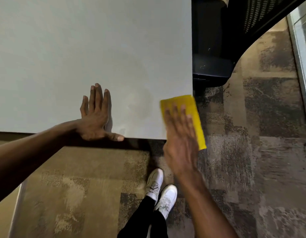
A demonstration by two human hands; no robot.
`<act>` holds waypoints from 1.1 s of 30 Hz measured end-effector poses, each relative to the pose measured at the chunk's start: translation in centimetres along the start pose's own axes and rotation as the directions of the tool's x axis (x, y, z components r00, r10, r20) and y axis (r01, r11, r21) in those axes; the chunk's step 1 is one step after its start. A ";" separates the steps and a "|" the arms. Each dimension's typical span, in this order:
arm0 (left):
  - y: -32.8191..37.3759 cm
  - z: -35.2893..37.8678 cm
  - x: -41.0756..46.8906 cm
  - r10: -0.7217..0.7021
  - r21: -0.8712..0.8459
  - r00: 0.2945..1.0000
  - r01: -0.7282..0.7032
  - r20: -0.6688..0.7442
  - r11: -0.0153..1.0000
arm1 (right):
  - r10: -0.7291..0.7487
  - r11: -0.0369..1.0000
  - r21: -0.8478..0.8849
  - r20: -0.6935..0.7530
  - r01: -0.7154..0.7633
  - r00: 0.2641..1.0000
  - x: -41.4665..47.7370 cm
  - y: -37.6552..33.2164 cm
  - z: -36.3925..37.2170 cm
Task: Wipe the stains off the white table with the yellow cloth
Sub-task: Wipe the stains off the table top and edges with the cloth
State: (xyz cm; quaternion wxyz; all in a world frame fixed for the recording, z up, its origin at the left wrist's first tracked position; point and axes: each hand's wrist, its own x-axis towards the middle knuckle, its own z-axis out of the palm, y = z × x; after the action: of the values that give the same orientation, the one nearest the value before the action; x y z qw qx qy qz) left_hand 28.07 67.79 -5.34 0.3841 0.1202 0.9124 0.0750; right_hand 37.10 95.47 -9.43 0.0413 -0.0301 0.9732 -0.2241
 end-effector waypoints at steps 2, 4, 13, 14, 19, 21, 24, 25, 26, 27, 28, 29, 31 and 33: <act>0.3 0.0 -0.1 -0.006 0.000 1.000 0.006 -0.007 1.000 | 0.065 0.998 -0.007 -0.037 -0.065 0.997 1.6 1.0 -0.7; 0.3 0.0 -0.1 -0.007 0.000 1.000 0.007 -0.006 1.000 | 0.054 0.998 -0.030 -0.044 -0.056 0.998 3.4 1.1 -0.7; -1.2 0.7 0.7 0.009 0.016 0.997 -0.008 -0.072 1.000 | -0.065 0.998 -0.007 0.050 0.065 0.997 7.9 -5.0 0.9; -1.5 0.9 0.8 0.016 0.021 0.996 -0.014 -0.092 1.000 | -0.100 0.995 0.013 0.069 0.099 0.993 7.4 -5.9 1.3; -2.2 3.0 1.6 -0.004 -0.018 0.963 -0.001 -0.268 1.000 | -0.251 0.964 0.127 0.142 0.234 0.958 1.6 -8.7 2.7; -2.7 3.6 2.1 0.028 -0.010 0.959 -0.032 -0.281 0.999 | -0.248 0.967 0.103 0.158 0.233 0.956 -0.7 -8.5 3.0; -3.7 3.6 2.6 0.060 -0.006 0.954 -0.065 -0.294 0.998 | -0.121 0.992 0.048 0.097 0.117 0.988 -2.0 -7.3 2.4; -3.9 3.5 2.6 0.068 -0.014 0.952 -0.076 -0.298 0.997 | -0.051 0.998 0.033 0.054 0.049 0.997 -1.8 -6.7 2.0; -4.1 3.5 2.5 0.090 -0.019 0.951 -0.101 -0.296 0.995 | 0.022 0.999 0.025 0.010 -0.022 1.000 -1.4 -6.1 1.6; -4.3 3.5 2.4 0.122 -0.020 0.948 -0.133 -0.293 0.991 | 0.093 0.995 0.033 -0.036 -0.092 0.995 -0.7 -5.3 1.1; -4.8 3.4 2.1 0.153 -0.013 0.942 -0.165 -0.297 0.986 | 0.162 0.986 0.051 -0.078 -0.158 0.984 0.1 -4.7 0.7; -5.4 3.2 1.8 0.180 -0.002 0.936 -0.189 -0.302 0.982 | 0.215 0.976 0.068 -0.109 -0.209 0.970 1.2 -4.4 0.5; -7.3 2.2 1.2 0.229 0.025 0.924 -0.233 -0.307 0.972 | 0.297 0.955 0.062 -0.146 -0.291 0.944 3.6 -4.5 0.7; -9.2 1.1 0.5 0.301 0.070 0.912 -0.294 -0.279 0.953 | 0.354 0.935 0.037 -0.150 -0.352 0.923 5.9 -5.6 1.6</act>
State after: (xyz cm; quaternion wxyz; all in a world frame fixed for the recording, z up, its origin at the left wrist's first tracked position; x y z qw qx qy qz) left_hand 27.06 59.12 -8.58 0.2305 0.2506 0.9302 0.1371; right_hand 31.58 89.30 -8.76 0.0058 0.1632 0.9619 -0.2194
